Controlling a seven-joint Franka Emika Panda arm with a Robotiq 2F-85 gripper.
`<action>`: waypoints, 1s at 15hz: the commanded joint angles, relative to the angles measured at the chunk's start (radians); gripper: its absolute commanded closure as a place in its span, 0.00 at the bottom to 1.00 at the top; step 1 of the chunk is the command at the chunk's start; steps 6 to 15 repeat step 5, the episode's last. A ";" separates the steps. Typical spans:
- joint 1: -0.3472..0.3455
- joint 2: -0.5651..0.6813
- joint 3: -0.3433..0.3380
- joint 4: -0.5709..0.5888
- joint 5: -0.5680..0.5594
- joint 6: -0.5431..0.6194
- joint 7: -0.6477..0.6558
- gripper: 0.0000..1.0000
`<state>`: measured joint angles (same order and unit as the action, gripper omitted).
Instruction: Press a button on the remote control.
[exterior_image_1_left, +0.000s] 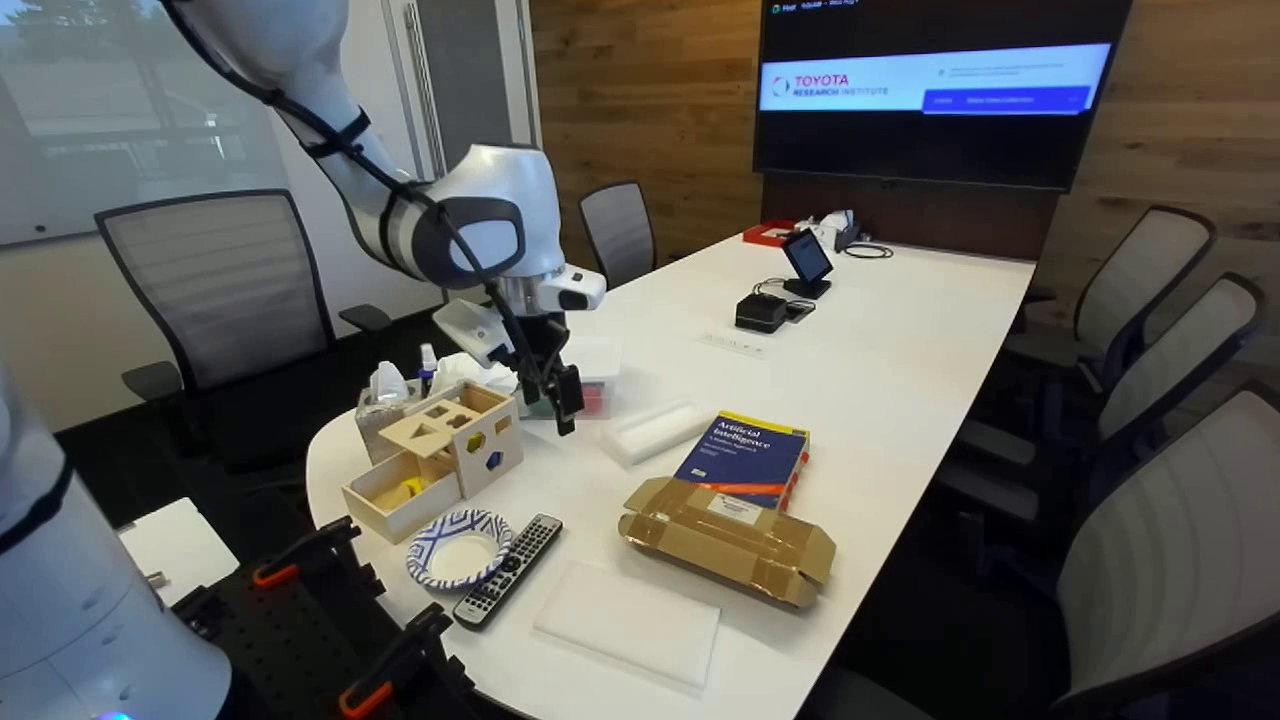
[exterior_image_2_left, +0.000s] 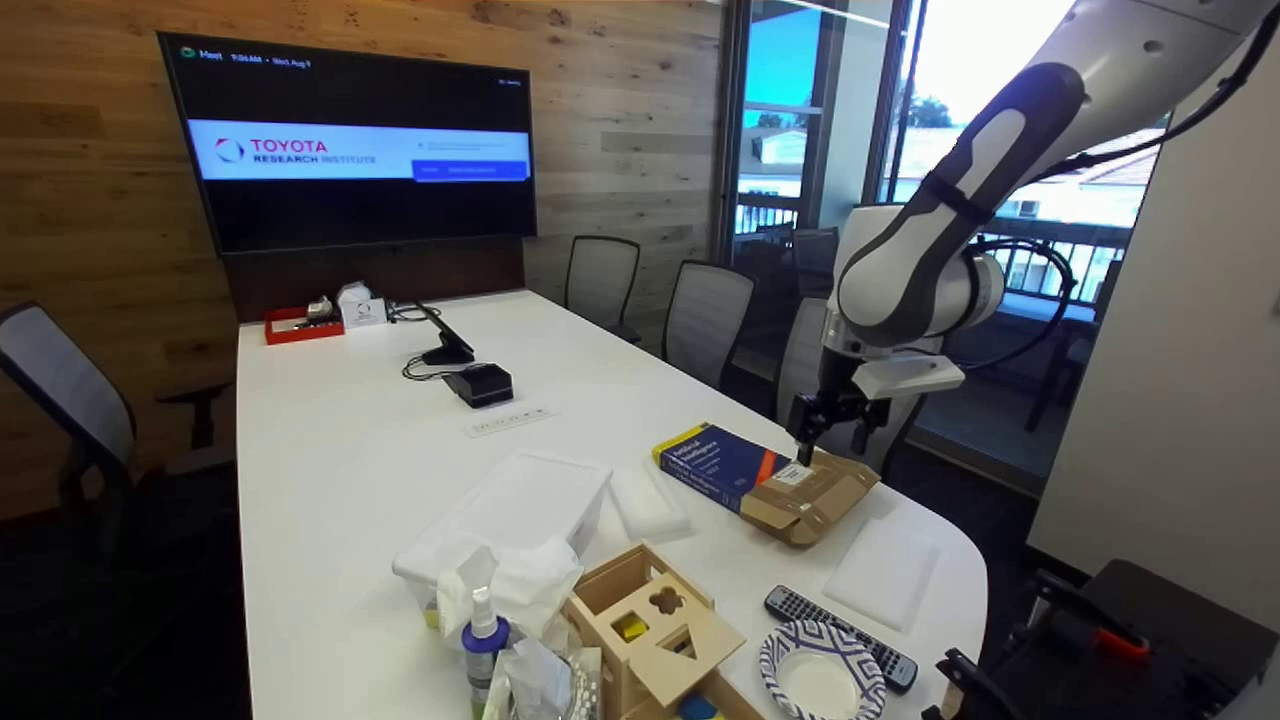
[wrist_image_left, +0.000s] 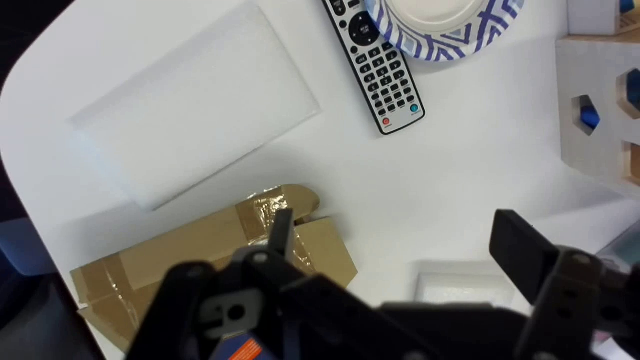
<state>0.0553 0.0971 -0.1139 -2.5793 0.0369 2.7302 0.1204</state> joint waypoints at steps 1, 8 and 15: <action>-0.038 -0.066 0.028 0.041 -0.042 -0.147 -0.058 0.00; -0.054 -0.077 0.036 0.107 -0.057 -0.262 -0.101 0.00; -0.054 -0.077 0.036 0.107 -0.057 -0.262 -0.101 0.00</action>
